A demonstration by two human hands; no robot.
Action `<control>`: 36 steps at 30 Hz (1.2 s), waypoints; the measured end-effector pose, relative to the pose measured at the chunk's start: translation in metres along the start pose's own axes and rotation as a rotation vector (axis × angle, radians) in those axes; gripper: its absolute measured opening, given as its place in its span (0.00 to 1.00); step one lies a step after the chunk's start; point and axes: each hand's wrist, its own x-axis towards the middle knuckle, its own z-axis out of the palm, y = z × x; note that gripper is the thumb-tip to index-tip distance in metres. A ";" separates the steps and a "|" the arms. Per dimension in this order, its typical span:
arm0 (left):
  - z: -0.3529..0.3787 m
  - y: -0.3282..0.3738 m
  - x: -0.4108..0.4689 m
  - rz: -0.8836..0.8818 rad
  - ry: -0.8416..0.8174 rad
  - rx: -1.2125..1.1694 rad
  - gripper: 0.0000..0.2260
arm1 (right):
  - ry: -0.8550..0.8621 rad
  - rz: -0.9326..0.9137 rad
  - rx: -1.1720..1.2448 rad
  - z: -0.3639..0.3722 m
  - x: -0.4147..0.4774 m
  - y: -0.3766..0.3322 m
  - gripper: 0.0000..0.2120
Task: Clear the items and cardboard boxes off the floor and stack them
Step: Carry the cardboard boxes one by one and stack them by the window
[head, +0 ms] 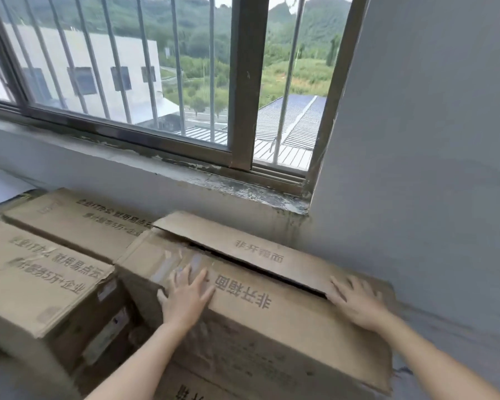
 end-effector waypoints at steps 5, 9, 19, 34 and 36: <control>0.001 0.001 0.009 0.032 0.009 0.046 0.21 | 0.031 0.131 -0.030 0.032 0.002 -0.016 0.31; -0.005 0.005 0.016 0.035 -0.010 0.042 0.18 | 0.046 0.202 0.067 0.028 0.009 -0.020 0.27; -0.014 0.008 0.015 0.031 -0.039 0.052 0.18 | 0.415 0.689 0.846 0.033 0.001 0.008 0.31; -0.011 0.000 0.038 0.048 0.035 0.203 0.17 | 0.442 0.601 0.764 0.047 0.023 0.001 0.29; -0.009 -0.002 0.038 0.057 0.044 0.204 0.16 | 0.460 0.602 0.776 0.046 0.026 0.002 0.29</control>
